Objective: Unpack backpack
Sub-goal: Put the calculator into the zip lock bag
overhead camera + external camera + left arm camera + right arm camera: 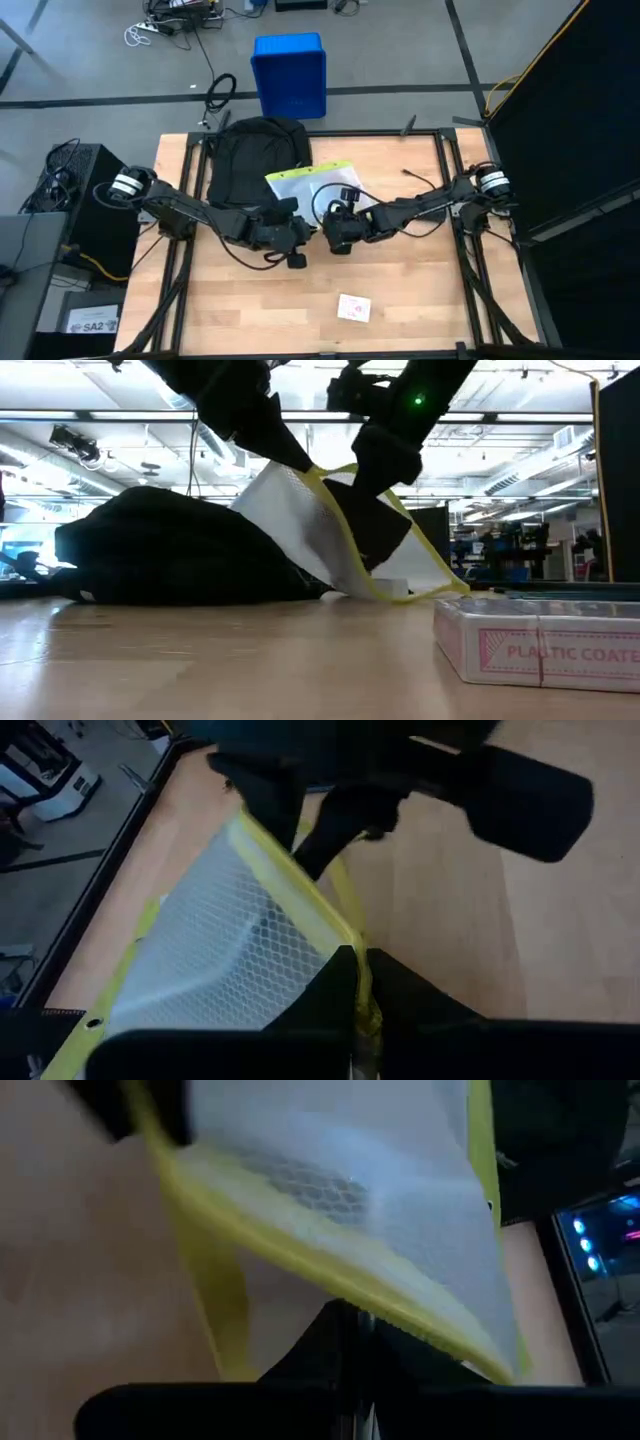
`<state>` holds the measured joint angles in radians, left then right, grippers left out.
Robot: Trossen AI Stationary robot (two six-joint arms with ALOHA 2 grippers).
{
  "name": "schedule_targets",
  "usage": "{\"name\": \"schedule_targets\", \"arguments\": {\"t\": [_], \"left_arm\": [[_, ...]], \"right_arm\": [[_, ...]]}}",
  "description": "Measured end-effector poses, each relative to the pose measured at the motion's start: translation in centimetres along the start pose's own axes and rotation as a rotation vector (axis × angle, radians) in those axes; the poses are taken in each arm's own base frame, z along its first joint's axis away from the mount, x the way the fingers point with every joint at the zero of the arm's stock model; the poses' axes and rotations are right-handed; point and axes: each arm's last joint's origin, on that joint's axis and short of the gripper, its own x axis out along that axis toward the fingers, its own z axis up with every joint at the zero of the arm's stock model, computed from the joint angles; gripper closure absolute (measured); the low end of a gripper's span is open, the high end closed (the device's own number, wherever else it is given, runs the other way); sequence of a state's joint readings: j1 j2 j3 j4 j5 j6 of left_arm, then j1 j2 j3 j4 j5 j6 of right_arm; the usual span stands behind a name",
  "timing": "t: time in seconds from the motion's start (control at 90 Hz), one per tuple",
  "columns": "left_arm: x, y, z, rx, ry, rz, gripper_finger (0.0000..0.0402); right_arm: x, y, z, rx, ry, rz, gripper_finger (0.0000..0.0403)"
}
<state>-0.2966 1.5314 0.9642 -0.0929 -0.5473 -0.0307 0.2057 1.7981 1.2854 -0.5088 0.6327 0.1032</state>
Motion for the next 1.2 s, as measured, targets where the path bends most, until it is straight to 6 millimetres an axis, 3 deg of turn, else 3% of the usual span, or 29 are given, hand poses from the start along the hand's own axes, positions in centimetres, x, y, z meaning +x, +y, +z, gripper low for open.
{"name": "schedule_targets", "arguments": {"t": [0.522, 0.689, 0.967, 1.2], "left_arm": [[0.0, 0.0, 0.1, -0.004, -0.013, 0.001, 0.0402], [0.0, -0.1, 0.1, -0.003, -0.011, -0.012, 0.0402], [0.0, 0.0, 0.1, -0.002, -0.010, -0.007, 0.0402], [0.0, -0.1, 0.1, 0.001, -0.006, -0.008, 0.0402]], "right_arm": [[2.4, -3.6, 0.0, 0.163, 0.046, -0.068, 0.0390], [3.1, -3.8, -0.5, 0.155, 0.068, 0.053, 0.0346], [4.2, -3.3, -2.7, 0.126, 0.119, 0.064, 0.0249], [2.7, -1.2, -2.1, 0.036, 0.075, 0.113, 0.0190]]}}
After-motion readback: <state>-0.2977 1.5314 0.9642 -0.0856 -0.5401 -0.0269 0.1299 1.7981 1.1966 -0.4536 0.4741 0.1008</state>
